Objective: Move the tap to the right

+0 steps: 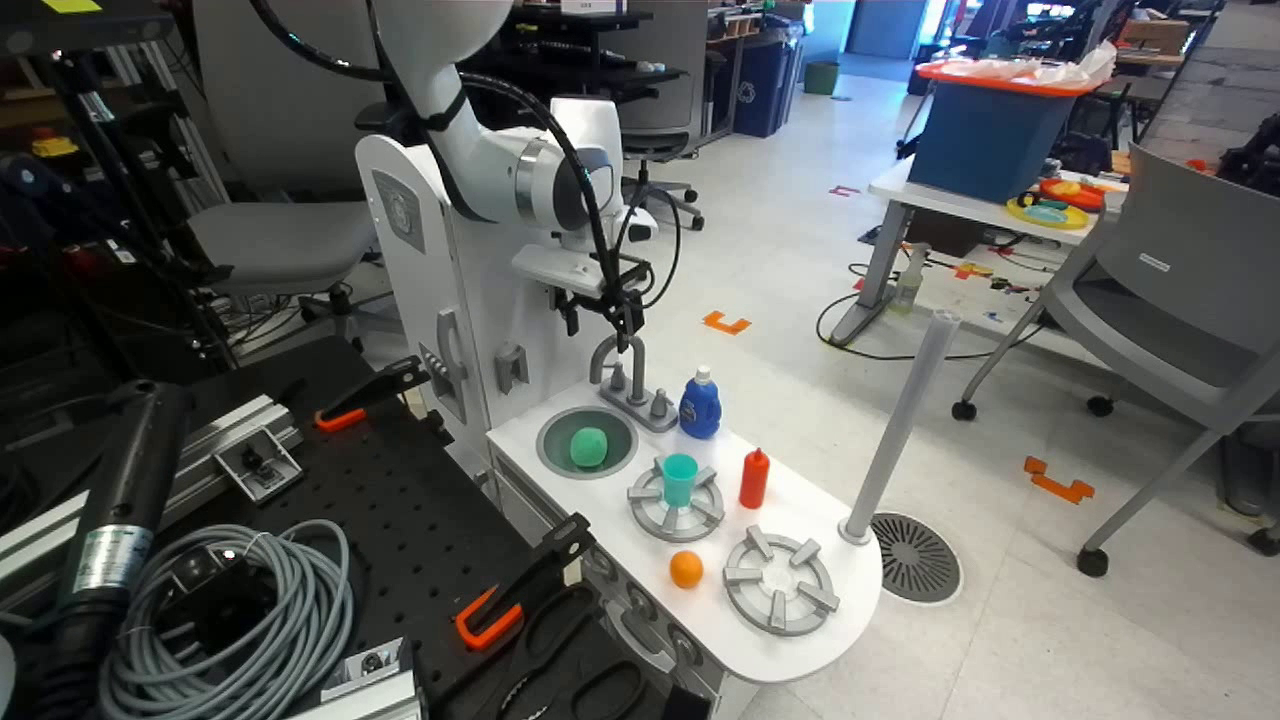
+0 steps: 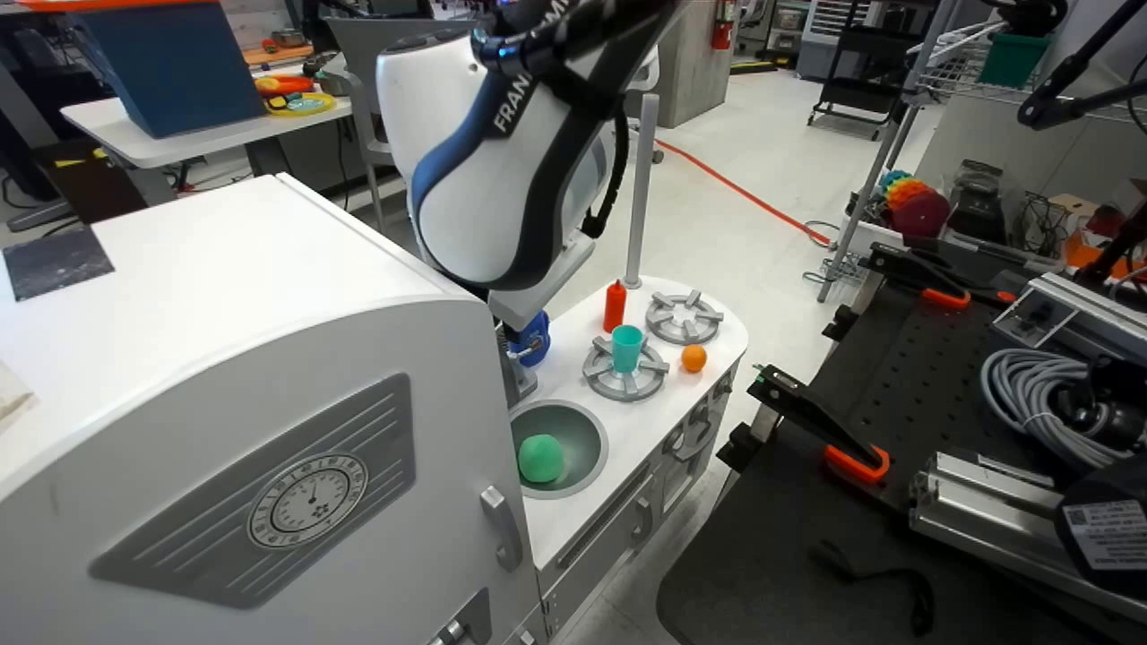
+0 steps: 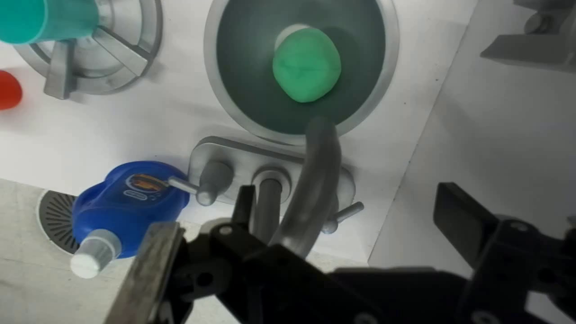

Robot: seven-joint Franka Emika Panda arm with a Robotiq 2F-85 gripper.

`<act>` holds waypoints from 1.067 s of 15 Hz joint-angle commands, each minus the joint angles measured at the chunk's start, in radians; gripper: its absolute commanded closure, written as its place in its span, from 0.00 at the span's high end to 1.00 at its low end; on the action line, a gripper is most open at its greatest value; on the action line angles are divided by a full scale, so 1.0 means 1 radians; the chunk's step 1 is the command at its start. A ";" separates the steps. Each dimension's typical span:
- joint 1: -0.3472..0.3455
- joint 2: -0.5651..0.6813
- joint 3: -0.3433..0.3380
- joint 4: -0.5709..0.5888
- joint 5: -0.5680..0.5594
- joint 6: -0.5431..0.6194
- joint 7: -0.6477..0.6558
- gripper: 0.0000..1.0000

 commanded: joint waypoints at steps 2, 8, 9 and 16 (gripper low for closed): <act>-0.045 0.044 0.047 0.024 0.041 0.027 -0.083 1.00; -0.068 0.070 0.043 0.025 0.041 0.040 -0.122 1.00; -0.071 0.076 0.040 0.028 0.037 0.047 -0.131 1.00; -0.117 0.084 -0.003 0.048 0.037 0.087 -0.151 1.00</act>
